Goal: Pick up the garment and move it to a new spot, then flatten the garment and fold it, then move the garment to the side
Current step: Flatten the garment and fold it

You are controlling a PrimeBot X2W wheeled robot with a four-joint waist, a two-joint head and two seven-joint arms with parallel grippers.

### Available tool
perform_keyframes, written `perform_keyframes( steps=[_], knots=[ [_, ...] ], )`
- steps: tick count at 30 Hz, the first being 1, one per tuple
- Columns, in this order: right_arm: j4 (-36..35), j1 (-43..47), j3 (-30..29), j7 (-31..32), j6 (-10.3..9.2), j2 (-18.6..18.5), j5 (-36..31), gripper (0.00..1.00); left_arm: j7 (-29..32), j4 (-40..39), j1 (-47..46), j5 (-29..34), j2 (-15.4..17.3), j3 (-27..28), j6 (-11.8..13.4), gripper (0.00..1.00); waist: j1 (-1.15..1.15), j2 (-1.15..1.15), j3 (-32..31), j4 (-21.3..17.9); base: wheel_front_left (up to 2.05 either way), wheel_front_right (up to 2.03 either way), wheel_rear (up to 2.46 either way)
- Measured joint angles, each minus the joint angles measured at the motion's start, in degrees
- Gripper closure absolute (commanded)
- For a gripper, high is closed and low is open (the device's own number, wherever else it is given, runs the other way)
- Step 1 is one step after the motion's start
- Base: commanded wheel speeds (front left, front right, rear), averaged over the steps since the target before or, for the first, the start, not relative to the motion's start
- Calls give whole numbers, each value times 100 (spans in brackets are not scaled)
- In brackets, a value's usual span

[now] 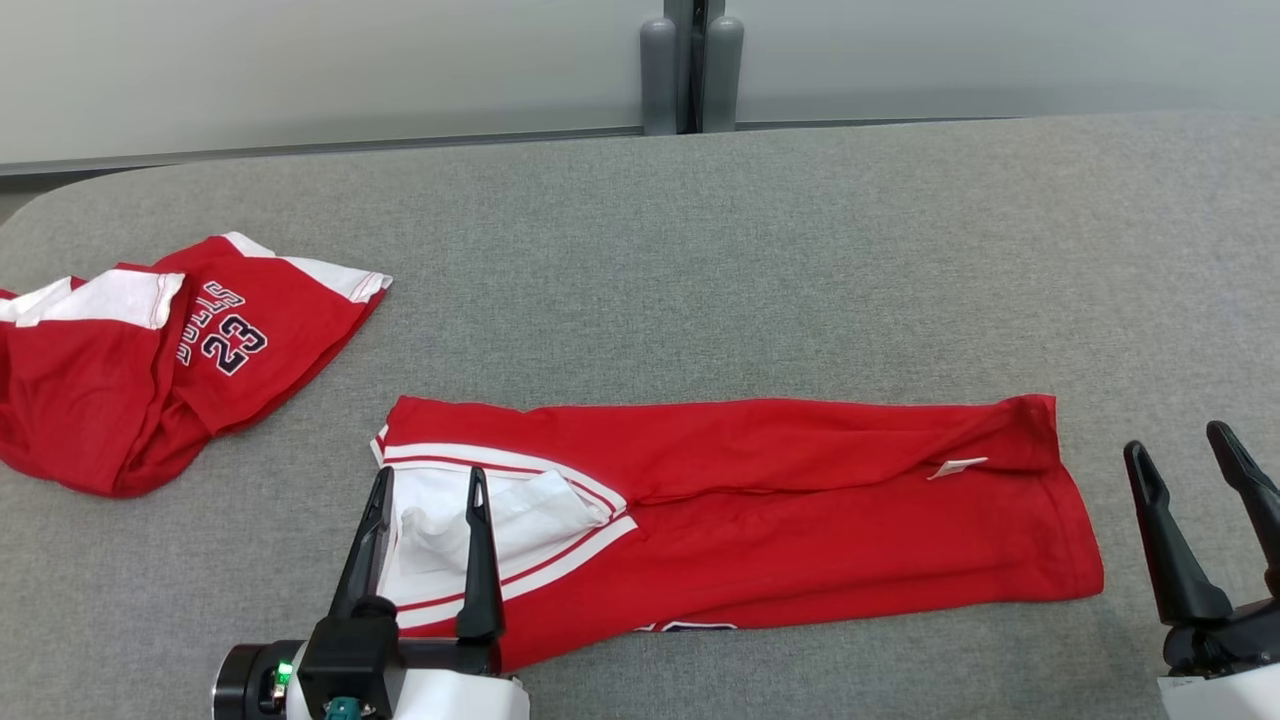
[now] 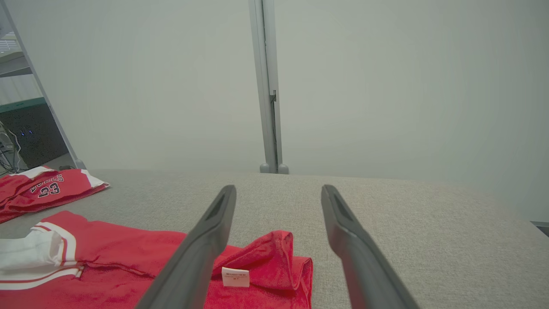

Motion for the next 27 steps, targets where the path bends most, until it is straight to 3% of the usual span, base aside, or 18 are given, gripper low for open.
perform_keyframes(
  steps=[18, 27],
  knots=[
    [291, -47, 138, 0, 0, 18, 80, 0, -1, 135, -10, -1, -8, 108, -138, 0, 0, 0, -96, -20, 0, 0, 0],
    [775, -428, 58, 0, -1, -154, 450, 0, -1, 11, -411, 25, -15, -212, -8, 0, 0, 0, 261, 147, 0, 0, 0]
  ],
)
